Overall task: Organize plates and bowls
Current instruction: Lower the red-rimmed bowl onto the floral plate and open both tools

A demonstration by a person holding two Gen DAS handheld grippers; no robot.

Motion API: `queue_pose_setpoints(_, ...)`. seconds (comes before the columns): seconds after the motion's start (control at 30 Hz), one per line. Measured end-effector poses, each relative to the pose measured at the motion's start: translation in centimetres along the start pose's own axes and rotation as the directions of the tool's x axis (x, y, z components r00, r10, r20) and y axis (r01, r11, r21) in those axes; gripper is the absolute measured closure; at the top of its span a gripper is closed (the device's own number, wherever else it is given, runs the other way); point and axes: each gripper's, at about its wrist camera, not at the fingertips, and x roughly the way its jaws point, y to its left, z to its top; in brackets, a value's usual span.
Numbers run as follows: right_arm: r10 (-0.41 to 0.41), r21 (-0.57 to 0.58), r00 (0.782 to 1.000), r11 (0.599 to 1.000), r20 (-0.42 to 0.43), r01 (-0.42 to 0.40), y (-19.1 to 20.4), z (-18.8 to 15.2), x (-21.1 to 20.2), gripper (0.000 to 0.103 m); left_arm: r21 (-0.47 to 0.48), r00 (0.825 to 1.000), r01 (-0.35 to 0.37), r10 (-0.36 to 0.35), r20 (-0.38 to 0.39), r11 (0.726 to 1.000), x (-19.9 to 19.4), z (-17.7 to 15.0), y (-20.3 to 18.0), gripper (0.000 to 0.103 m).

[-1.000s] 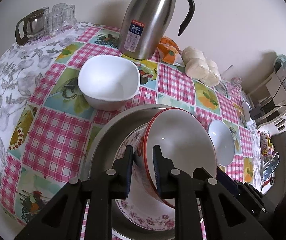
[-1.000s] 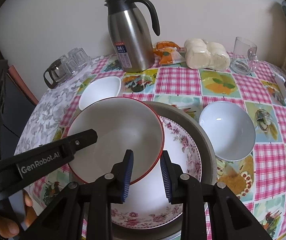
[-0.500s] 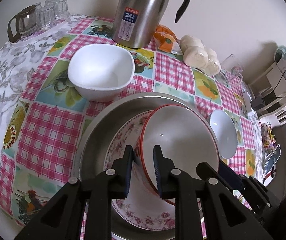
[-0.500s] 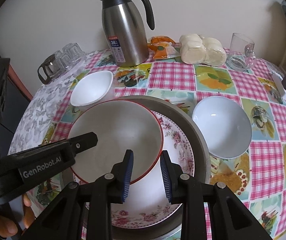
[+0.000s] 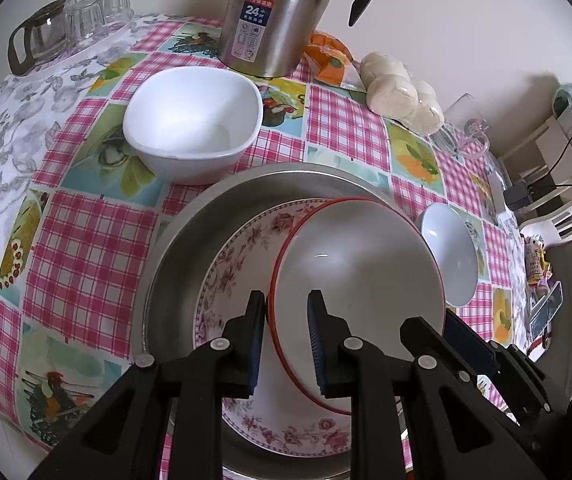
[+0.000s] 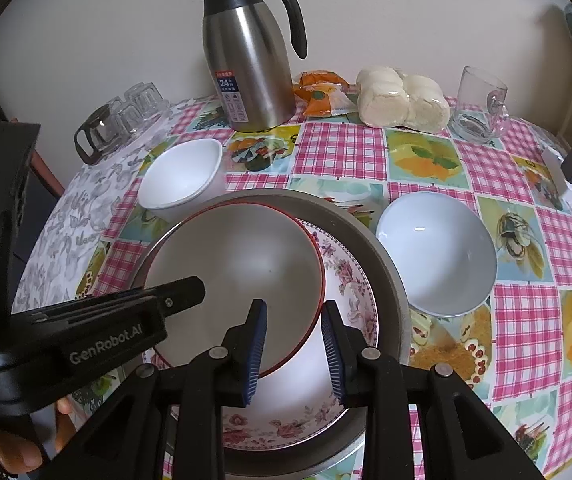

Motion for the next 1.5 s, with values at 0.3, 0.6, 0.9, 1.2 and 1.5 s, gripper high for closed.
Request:
queue_pose_setpoints(0.3,-0.008,-0.002,1.000,1.000,-0.018,0.008,0.0,0.0,0.3,0.070,0.012,0.999,-0.012,0.012,0.039,1.000,-1.0,0.4,0.0,0.065)
queue_pose_setpoints(0.6,-0.067,0.002,0.998,0.998,0.020,0.067,-0.4,0.4,-1.1,0.038,0.008,0.993,-0.051,0.049,0.110,0.999,-3.0,0.8,0.0,0.046)
queue_pose_setpoints(0.9,-0.086,-0.002,0.994,0.996,0.073,0.086,-0.5,0.7,-2.7,0.013,-0.035,0.973,-0.109,0.113,0.202,0.993,-5.0,0.9,0.6,0.022)
queue_pose_setpoints(1.2,-0.095,0.032,0.991,0.995,0.092,0.093,-1.5,0.7,-3.0,0.000,-0.079,0.941,-0.217,0.230,0.250,0.973,-5.5,0.9,1.6,0.002)
queue_pose_setpoints(1.5,-0.113,0.048,0.989,0.993,0.100,0.108,-2.0,0.8,-3.3,0.000,-0.067,0.920,-0.242,0.251,0.300,0.968,-6.4,1.2,1.3,0.002)
